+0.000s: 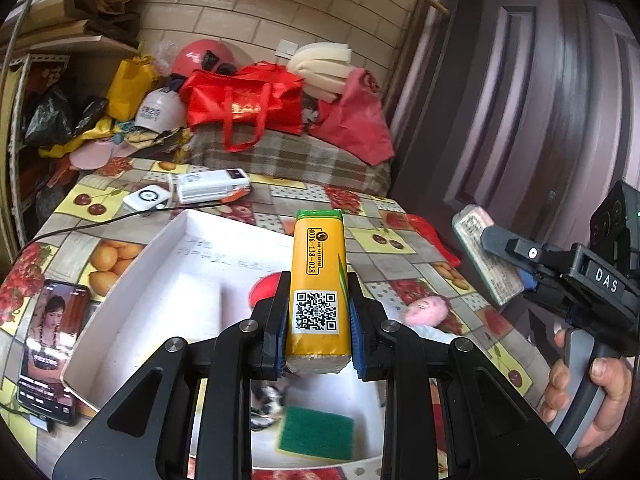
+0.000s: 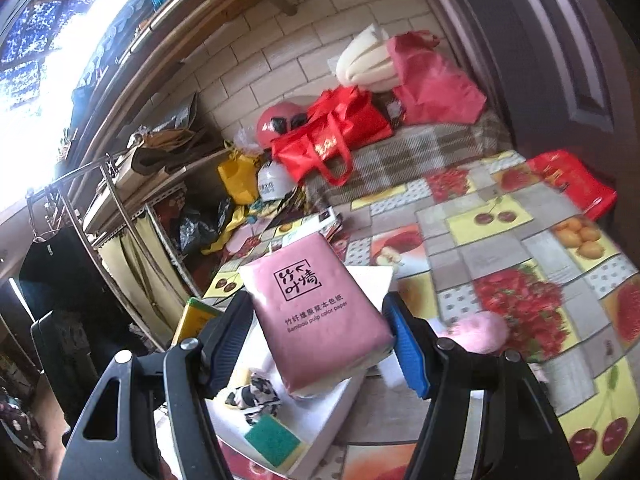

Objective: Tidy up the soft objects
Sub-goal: 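Carry the yellow bar in the left tool while the right tool carries the pink pack to the box, then release the yellow bar with the left tool while the right tool drops the pink pack in, then reach the right tool to the pink plush doll and grasp its white cloth, then grasp the pink fluffy plush ball with the left tool while the right tool holds the white cloth, then carry the pink plush ball in the left tool while the right tool carries the white cloth to the box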

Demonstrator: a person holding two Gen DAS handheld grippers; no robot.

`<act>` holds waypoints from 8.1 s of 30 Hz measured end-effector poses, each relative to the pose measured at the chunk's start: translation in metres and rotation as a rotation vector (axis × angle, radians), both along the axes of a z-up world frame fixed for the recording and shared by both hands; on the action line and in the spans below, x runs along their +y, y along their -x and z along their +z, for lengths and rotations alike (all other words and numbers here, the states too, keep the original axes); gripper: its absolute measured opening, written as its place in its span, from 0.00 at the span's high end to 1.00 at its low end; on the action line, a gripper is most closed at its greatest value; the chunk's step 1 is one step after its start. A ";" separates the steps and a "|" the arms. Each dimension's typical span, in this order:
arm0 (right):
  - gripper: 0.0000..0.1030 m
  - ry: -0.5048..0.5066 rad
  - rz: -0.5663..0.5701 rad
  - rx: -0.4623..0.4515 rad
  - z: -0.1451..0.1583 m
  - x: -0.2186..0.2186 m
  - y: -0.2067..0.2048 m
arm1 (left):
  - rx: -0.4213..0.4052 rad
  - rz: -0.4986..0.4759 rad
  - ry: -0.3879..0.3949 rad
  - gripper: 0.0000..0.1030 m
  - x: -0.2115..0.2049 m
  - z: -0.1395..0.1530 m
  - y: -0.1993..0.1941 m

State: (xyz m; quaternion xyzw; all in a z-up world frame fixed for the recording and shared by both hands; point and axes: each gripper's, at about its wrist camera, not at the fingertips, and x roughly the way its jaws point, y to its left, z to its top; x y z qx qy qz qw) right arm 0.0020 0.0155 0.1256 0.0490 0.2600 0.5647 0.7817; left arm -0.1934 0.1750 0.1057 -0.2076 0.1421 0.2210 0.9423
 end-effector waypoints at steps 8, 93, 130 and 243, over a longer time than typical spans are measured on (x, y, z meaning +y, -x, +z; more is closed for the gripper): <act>0.35 0.105 0.052 0.059 -0.026 0.048 0.005 | 0.056 0.084 0.054 0.77 0.047 -0.014 0.003; 0.73 0.367 -0.194 -0.179 -0.085 -0.124 -0.075 | 0.251 -0.203 0.004 0.00 -0.042 -0.031 -0.123; 0.72 0.320 -0.139 0.040 -0.121 -0.146 -0.100 | 0.538 -0.302 -0.226 0.49 -0.101 -0.085 -0.253; 0.72 0.097 0.038 -0.300 -0.001 -0.019 0.016 | 0.045 0.001 -0.099 0.49 -0.021 -0.003 -0.008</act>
